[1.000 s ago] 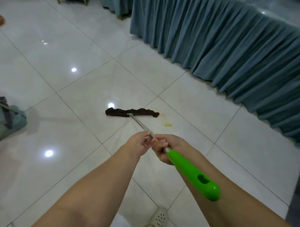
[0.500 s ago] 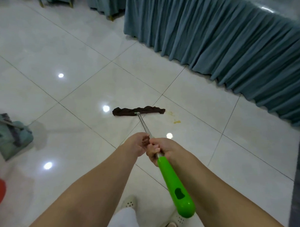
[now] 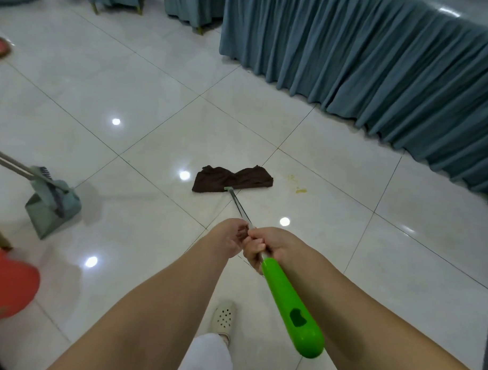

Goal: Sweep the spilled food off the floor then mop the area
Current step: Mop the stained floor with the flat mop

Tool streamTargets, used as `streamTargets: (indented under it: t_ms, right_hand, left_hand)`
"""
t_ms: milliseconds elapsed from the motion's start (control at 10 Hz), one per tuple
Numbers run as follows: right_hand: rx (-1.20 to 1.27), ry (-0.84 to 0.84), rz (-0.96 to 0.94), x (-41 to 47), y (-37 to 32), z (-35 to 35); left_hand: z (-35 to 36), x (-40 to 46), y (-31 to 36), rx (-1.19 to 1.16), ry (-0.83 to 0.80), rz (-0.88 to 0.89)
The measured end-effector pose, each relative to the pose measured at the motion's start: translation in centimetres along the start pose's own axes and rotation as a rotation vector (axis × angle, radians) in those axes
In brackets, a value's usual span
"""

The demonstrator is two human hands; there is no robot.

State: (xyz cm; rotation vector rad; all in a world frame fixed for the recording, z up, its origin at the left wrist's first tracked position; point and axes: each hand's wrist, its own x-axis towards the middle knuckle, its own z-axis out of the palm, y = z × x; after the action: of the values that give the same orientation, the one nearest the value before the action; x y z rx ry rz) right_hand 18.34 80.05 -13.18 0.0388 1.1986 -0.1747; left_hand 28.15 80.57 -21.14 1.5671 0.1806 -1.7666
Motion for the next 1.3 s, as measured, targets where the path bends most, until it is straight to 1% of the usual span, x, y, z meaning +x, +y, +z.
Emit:
streamTargets:
  t_ms: [200, 400, 500, 600, 700, 800, 900, 1000, 1100, 1200, 1300]
  right_hand:
    - [-0.044, 0.007, 0.014, -1.9, 6.2, -4.1]
    - [-0.033, 0.027, -0.012, -5.7, 12.6, -7.5]
    - [0.049, 0.046, -0.061, -7.5, 14.6, -8.0]
    - [0.076, 0.047, -0.125, -8.9, 16.7, -8.1]
    - [0.074, 0.045, -0.167, -10.4, 18.3, -8.2]
    - [0.101, -0.007, -0.208, -11.3, 19.6, -8.3]
    - [0.077, 0.026, -0.279, -11.8, 20.5, -7.9]
    - [-0.294, 0.012, -0.324, -13.2, 21.0, -8.7]
    - [-0.388, 0.06, -0.388, -13.5, 21.5, -9.1]
    - [-0.417, 0.119, -0.39, -14.0, 22.1, -8.8]
    - [-0.42, 0.144, -0.42, -13.3, 22.0, -9.6]
  left_hand:
    - [-1.8, -2.9, -6.8, 0.014, 0.001, 0.017]
    - [-2.6, -6.6, -13.6, -0.054, -0.043, -0.015]
    - [-2.6, -8.6, -15.3, -0.066, -0.067, -0.01]
    - [-3.1, -10.3, -16.8, -0.053, -0.084, -0.012]
    - [-3.5, -12.0, -18.1, -0.063, -0.136, -0.019]
    - [-4.0, -13.7, -19.2, -0.075, -0.174, -0.01]
    - [-4.6, -14.9, -19.8, -0.129, -0.234, -0.026]
    - [-4.5, -15.8, -20.1, -0.108, -0.251, -0.003]
    - [-4.4, -16.5, -20.3, -0.109, -0.279, 0.003]
    - [-4.4, -16.8, -20.7, -0.079, -0.3, 0.0]
    - [-4.2, -16.9, -21.0, -0.086, -0.321, -0.011]
